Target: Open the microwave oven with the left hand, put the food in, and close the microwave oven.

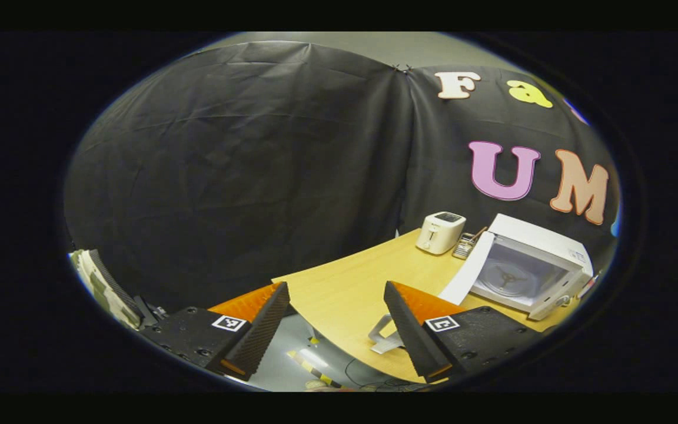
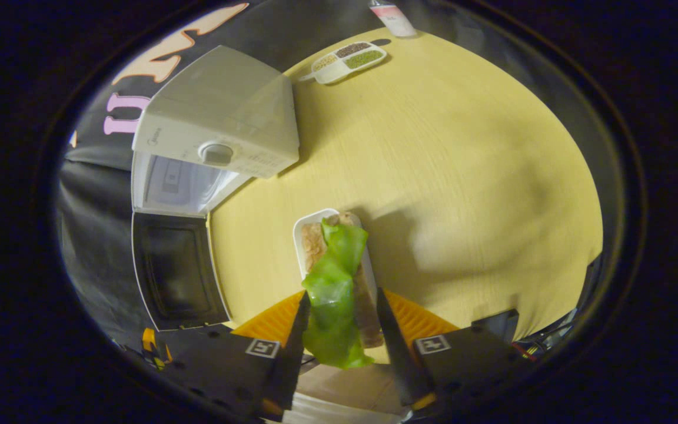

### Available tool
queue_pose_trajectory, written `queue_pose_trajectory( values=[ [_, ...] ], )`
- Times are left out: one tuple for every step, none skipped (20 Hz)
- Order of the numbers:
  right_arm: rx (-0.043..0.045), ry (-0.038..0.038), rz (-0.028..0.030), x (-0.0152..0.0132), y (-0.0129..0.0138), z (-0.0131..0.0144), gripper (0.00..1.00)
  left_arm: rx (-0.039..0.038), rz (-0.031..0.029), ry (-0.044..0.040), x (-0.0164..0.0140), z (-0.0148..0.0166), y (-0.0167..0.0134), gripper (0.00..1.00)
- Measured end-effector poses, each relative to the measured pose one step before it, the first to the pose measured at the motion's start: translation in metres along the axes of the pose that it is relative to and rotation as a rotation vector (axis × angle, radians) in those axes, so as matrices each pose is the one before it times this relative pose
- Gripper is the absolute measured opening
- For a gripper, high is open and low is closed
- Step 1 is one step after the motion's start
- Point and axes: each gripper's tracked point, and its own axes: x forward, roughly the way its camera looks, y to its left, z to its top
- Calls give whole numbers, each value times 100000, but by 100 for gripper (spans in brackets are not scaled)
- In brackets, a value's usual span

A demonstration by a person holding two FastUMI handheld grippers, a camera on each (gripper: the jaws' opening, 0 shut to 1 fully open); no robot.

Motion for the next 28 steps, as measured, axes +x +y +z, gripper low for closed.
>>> queue_pose_trajectory(
  values=[
    [-236,151,474,64,114,58,53,-552,-720,149,109,-9,-278,91],
    [-967,-517,369,98,-165,79,53,-989,-881,448,-37,-110,-368,95],
    [1676,348,1385,-701,276,18,53,-997,-672,352,51,-8,-232,95],
    [501,249,1691,537,192,-113,46,-663,-377,415,69,-181,-118,95],
    [783,-393,1125,-117,123,136,42,-356,-123,465,103,-60,-61,95],
    [-610,-288,-61,-130,111,-192,39,-181,-58,300,53,-7,-58,95],
    [-1225,-823,-640,-40,51,31,39,39,3,186,122,51,3,95],
    [-1344,-458,-708,-21,166,-141,39,234,-129,3,91,-15,27,95],
    [-1269,-276,-626,-179,55,-103,39,288,-330,145,184,4,-36,90],
    [-811,-52,-15,-308,265,-242,39,253,-501,241,-165,-502,-405,94],
    [-975,-158,-139,-285,268,-204,39,297,-484,669,193,-24,-28,94],
    [-291,-652,-638,-274,55,-150,39,125,-834,844,195,-153,-42,94],
    [342,-1370,-297,-350,200,6,39,160,-1182,775,320,-82,-127,94],
    [935,-1578,-123,-447,303,59,39,462,-1084,699,606,308,500,94],
    [1418,-1836,250,-407,343,55,39,739,-1110,459,489,-32,75,94],
    [1727,-2286,1080,-574,538,94,39,952,-1286,539,601,-18,216,94],
    [2241,-2592,1256,-525,711,120,39,869,-1348,385,648,113,225,94],
    [2373,-2932,1424,-620,716,22,39,696,-1893,340,533,176,194,95],
    [2124,-2952,1443,-524,944,205,39,524,-1671,618,621,123,212,95],
    [2080,-2932,1093,-367,886,-48,39,286,-1973,1010,717,12,308,95],
    [2015,-2672,799,-128,940,-133,39,22,-1578,1254,769,54,310,95],
    [2002,-2360,700,-360,954,-258,39,-356,-1598,1411,665,-23,278,95],
    [1334,-1832,752,-244,925,-340,39,-576,-1916,715,636,239,97,95],
    [836,-1761,856,-71,1024,-509,39,-363,-1733,652,581,39,184,95],
    [691,-1702,621,-15,909,-522,39,152,-1610,837,561,132,117,95],
    [885,-1403,588,64,820,-750,39,951,-1761,801,528,-90,132,95],
    [837,-1125,1084,3,939,-814,39,1243,-1713,529,581,110,20,95],
    [1409,-1270,1646,74,988,-787,39,1234,-1964,281,530,267,-88,90]
  ],
)
